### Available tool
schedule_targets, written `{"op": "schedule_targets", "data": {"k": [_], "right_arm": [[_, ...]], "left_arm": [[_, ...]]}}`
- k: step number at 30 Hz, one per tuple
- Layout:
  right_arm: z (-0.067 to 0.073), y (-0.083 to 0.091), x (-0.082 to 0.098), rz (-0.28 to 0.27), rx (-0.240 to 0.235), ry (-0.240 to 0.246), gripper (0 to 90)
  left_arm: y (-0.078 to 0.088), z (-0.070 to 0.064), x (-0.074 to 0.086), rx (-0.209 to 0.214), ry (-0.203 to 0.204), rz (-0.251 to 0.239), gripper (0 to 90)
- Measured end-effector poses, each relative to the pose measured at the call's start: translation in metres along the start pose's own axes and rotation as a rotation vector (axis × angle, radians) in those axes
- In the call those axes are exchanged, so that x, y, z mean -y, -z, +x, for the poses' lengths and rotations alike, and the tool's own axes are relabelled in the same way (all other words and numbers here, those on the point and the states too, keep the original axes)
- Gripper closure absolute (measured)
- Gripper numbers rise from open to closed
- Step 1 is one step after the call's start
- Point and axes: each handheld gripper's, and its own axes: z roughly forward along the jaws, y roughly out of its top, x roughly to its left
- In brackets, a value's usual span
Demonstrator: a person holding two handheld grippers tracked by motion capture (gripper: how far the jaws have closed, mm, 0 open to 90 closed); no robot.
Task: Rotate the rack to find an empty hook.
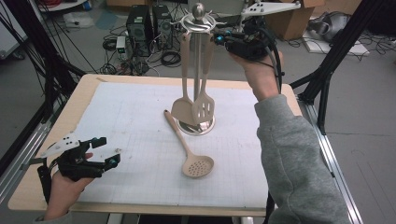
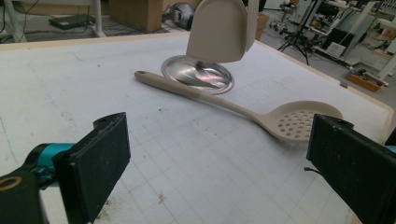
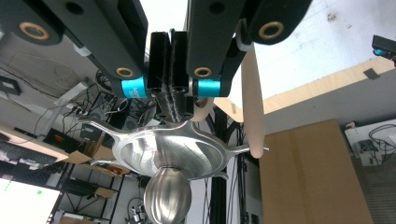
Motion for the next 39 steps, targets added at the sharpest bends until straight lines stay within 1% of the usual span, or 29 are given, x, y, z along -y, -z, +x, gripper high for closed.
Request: {"op": "schedule_targets", "data": {"k": [6, 7, 10, 13, 14, 17, 20, 22, 23, 24, 28, 32, 33, 36, 39], "right_arm": [[-0.001, 0.001, 0.001, 0.0, 0.004, -0.011, 89.7], [-0.002, 0.001, 0.001, -0.001, 0.008, -0.009, 89.7], [-0.004, 0.001, 0.003, -0.005, 0.007, -0.018, 89.7], [-0.005, 0.002, 0.004, -0.005, 0.017, -0.023, 89.6], [-0.006, 0.002, 0.004, -0.01, 0.012, -0.025, 89.6], [-0.007, 0.002, 0.005, -0.014, 0.014, -0.014, 89.6], [-0.007, 0.003, 0.006, -0.016, 0.019, -0.019, 89.6], [-0.008, 0.005, 0.008, -0.032, 0.019, -0.016, 89.6], [-0.008, 0.007, 0.009, -0.029, 0.015, -0.02, 89.4], [-0.008, 0.008, 0.011, -0.031, 0.015, -0.018, 89.4], [-0.009, 0.015, 0.02, -0.036, 0.011, -0.021, 87.4], [-0.009, 0.021, 0.033, -0.046, 0.006, -0.034, 79.9], [-0.009, 0.023, 0.037, -0.047, 0.007, -0.031, 76.3], [-0.009, 0.029, 0.047, -0.066, 0.007, -0.051, 67.6], [-0.008, 0.033, 0.057, -0.071, 0.005, -0.076, 57.5]], "left_arm": [[0.0, 0.0, 0.0, -0.001, 0.001, 0.003, 6.7], [0.0, 0.0, 0.0, 0.0, 0.006, 0.002, 6.8], [-0.001, 0.0, 0.0, 0.002, 0.002, 0.002, 6.7], [-0.002, -0.001, 0.001, 0.002, 0.004, 0.004, 6.7], [-0.002, -0.001, 0.001, 0.004, 0.003, 0.004, 6.7], [-0.002, -0.002, 0.0, 0.004, 0.0, 0.004, 6.7], [-0.001, -0.002, 0.0, 0.004, -0.004, 0.002, 6.7], [0.0, -0.002, -0.001, -0.004, -0.004, -0.006, 6.8], [0.001, -0.001, -0.001, -0.002, -0.008, -0.011, 6.7], [0.001, -0.001, -0.001, -0.006, -0.002, -0.016, 6.7], [0.002, 0.0, -0.001, -0.011, -0.002, -0.021, 6.7], [0.003, 0.0, -0.001, -0.013, 0.003, -0.025, 6.7], [0.003, 0.0, -0.001, -0.015, -0.002, -0.025, 6.7], [0.004, 0.0, -0.002, -0.015, 0.001, -0.03, 6.8], [0.005, 0.0, -0.002, -0.02, 0.004, -0.039, 6.8]]}}
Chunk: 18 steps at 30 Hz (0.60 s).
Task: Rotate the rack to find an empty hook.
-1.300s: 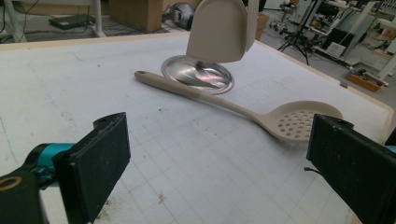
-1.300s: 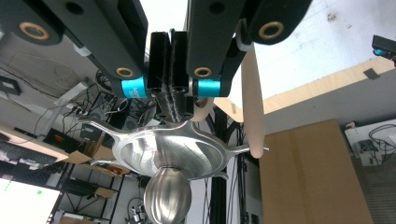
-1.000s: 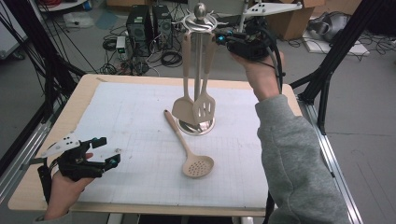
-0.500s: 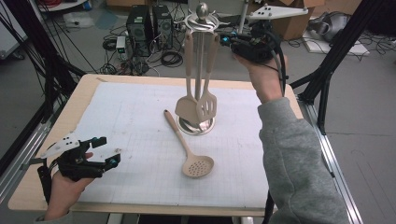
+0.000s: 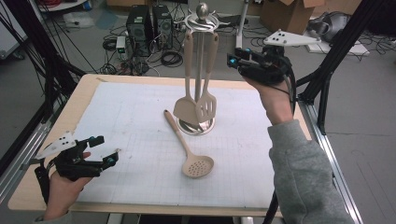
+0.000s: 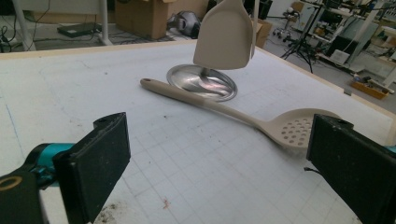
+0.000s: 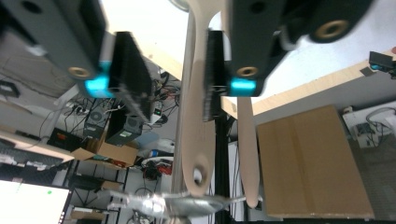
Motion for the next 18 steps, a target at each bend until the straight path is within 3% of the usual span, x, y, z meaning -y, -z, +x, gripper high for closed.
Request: {"op": "schedule_targets", "data": {"k": [4, 7, 10, 12, 14, 18], "right_arm": [[0.001, 0.007, 0.013, -0.016, -0.019, -0.021, 45.3], [0.002, 0.011, 0.023, -0.009, -0.019, -0.029, 35.6], [0.002, 0.012, 0.033, 0.016, -0.048, -0.048, 26.8], [0.004, 0.012, 0.041, 0.027, -0.047, -0.049, 24.1], [0.005, 0.016, 0.048, -0.001, -0.034, -0.04, 20.2], [0.007, 0.021, 0.064, 0.0, -0.051, -0.057, 16.9]], "left_arm": [[0.001, 0.0, 0.0, -0.004, 0.002, -0.01, 6.7], [0.001, 0.0, 0.0, -0.003, 0.003, -0.015, 6.7], [0.0, -0.001, -0.001, -0.005, -0.003, -0.015, 6.7], [0.0, -0.003, -0.001, -0.004, -0.003, -0.017, 6.7], [-0.001, -0.004, -0.002, -0.009, -0.007, -0.018, 6.7], [-0.001, -0.007, -0.004, -0.028, -0.023, -0.029, 5.4]]}}
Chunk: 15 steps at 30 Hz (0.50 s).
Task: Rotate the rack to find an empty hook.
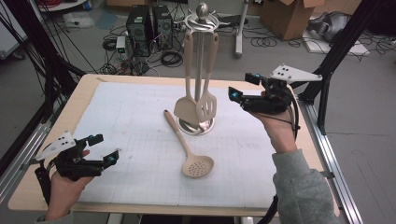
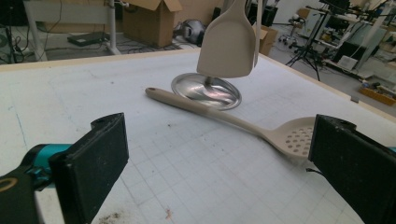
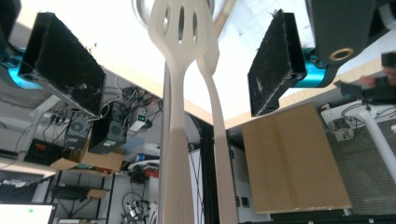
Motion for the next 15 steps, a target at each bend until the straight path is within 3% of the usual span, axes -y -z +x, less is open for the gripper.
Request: {"op": "schedule_targets", "data": {"k": [8, 15], "right_arm": [[0.002, 0.008, 0.037, 0.044, -0.006, -0.014, 16.6], [0.004, 0.017, 0.058, 0.038, -0.008, -0.027, 16.6]], "left_arm": [[-0.006, -0.008, -0.001, 0.007, -0.02, 0.006, 5.4], [-0.009, -0.012, -0.002, 0.009, -0.029, 0.006, 5.4]]}}
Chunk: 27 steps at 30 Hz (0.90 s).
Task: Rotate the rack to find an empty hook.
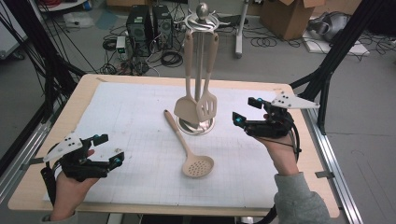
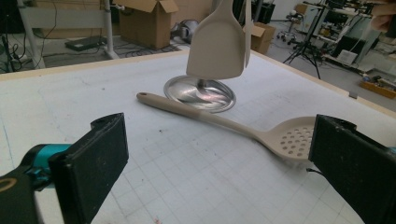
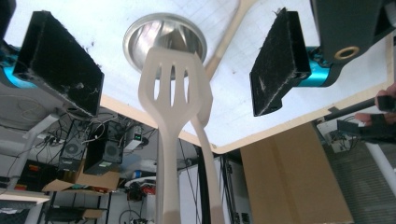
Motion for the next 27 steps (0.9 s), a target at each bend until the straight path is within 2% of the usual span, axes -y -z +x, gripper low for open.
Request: {"op": "schedule_targets", "data": {"k": [6, 17, 27], "right_arm": [[0.006, 0.002, 0.016, 0.039, -0.001, 0.022, 16.6], [0.011, -0.003, 0.045, 0.063, -0.006, 0.035, 16.4], [0.008, -0.007, 0.07, 0.081, 0.004, 0.002, 15.8]], "left_arm": [[-0.001, -0.001, 0.0, 0.002, -0.006, -0.001, 5.4], [-0.002, -0.004, -0.001, 0.003, -0.013, 0.002, 5.4], [-0.004, -0.004, 0.0, 0.006, -0.015, 0.01, 5.4]]}}
